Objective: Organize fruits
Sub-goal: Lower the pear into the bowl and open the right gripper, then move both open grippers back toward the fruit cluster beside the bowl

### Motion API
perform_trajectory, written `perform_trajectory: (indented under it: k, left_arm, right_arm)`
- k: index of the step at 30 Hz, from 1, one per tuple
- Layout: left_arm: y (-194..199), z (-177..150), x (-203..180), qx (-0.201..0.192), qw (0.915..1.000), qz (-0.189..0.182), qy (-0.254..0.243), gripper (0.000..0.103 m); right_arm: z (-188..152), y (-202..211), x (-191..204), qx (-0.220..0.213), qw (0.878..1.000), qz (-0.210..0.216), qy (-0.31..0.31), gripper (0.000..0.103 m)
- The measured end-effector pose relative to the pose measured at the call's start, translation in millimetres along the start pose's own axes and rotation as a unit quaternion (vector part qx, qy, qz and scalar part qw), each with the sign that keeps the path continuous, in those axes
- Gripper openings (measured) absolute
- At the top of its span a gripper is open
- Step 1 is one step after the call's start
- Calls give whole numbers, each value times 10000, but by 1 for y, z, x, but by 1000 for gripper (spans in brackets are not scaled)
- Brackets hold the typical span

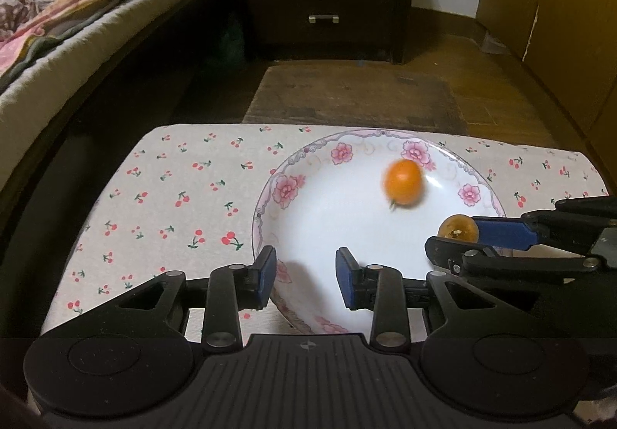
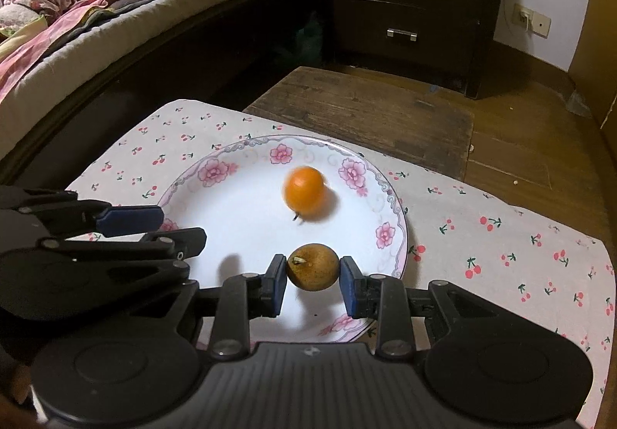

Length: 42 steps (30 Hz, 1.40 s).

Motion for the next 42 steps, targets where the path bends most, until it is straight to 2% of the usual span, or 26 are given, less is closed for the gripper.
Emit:
perform_trajectory:
  k: [10,17,23,34,42]
  left_arm:
    - [13,10,15,-124,9995,-79,263,54]
    - [19,8,13,-164,9996,-130,193,58]
    - [31,3,10,-222,9996,-156,89,58]
    - [57,-9,14,-328,9994,-47,101,76]
    - [67,-25,14,-276,9996,-8,-45,81]
  right_arm:
    - [12,13,-1,-138,9991,315,-256,31]
    - [14,22,-4,-220,9988,275,-344,34]
    - [13,37,-1,-272,9989,174,-328,34]
    - [-1,67,13,-202,9993,-218,-208,34]
    - [-18,84,25,-85,9987,-508,31,35]
Point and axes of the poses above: each gripper's, at about its wrist camera, not at the fingertips, and y roughly against the way its jaws point, x to its left, z to its top, the point moved 5 cm from there along -y, roughly the way its jaws point, and after that the axes turned 8 degrees about z, right-handed, at the moved point
